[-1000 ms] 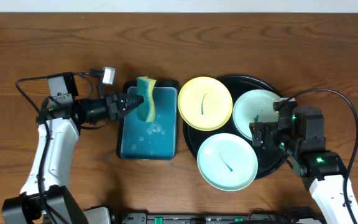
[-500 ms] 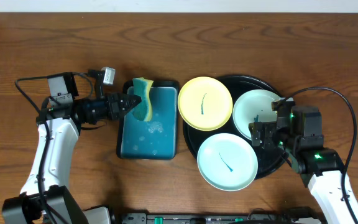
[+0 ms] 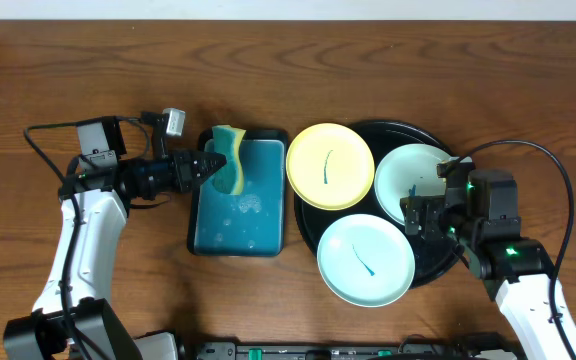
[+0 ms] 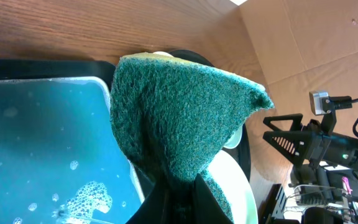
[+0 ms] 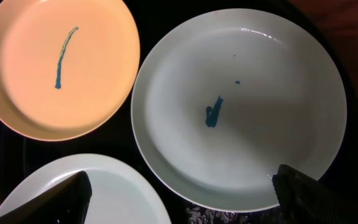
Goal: Clean dirty plates on tray and stack at the side
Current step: 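Carry the sponge with the left gripper toward the plates on the tray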
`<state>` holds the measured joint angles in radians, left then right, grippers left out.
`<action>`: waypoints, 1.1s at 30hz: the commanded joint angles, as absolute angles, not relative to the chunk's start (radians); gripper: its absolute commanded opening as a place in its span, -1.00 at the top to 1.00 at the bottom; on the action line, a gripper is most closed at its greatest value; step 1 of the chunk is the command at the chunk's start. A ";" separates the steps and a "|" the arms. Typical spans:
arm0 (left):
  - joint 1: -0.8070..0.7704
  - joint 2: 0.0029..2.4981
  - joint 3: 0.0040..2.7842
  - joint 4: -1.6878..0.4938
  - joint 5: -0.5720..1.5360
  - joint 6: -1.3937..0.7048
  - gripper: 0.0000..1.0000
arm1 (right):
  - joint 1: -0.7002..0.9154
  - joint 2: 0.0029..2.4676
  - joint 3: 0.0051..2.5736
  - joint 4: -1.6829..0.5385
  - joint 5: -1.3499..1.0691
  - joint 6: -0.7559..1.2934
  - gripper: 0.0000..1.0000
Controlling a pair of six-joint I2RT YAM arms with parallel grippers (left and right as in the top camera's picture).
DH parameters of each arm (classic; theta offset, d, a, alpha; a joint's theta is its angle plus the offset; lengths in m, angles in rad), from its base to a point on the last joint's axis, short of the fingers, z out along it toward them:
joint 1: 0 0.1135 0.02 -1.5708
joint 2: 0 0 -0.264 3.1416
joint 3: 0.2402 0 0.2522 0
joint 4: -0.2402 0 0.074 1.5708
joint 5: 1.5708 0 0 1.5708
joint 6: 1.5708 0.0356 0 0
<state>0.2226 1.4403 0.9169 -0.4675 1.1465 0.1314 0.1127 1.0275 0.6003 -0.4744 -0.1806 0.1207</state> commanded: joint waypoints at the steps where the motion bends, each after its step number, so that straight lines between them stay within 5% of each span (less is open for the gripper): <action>1: 0.226 1.436 0.918 -0.467 1.158 0.133 0.85 | 0.106 1.031 0.619 -0.471 -0.184 0.107 -0.85; 9: 0.112 1.436 0.919 -0.470 0.826 0.021 0.85 | 0.106 1.031 0.619 -0.471 -0.184 0.107 -0.85; 22: -0.275 1.436 0.919 -0.533 -0.026 -0.257 0.85 | 0.106 1.031 0.619 -0.476 -0.184 0.107 -0.85; 33: -0.419 1.436 0.919 -0.580 -0.144 -0.320 0.85 | 0.106 1.031 0.619 -0.484 -0.184 0.107 -0.85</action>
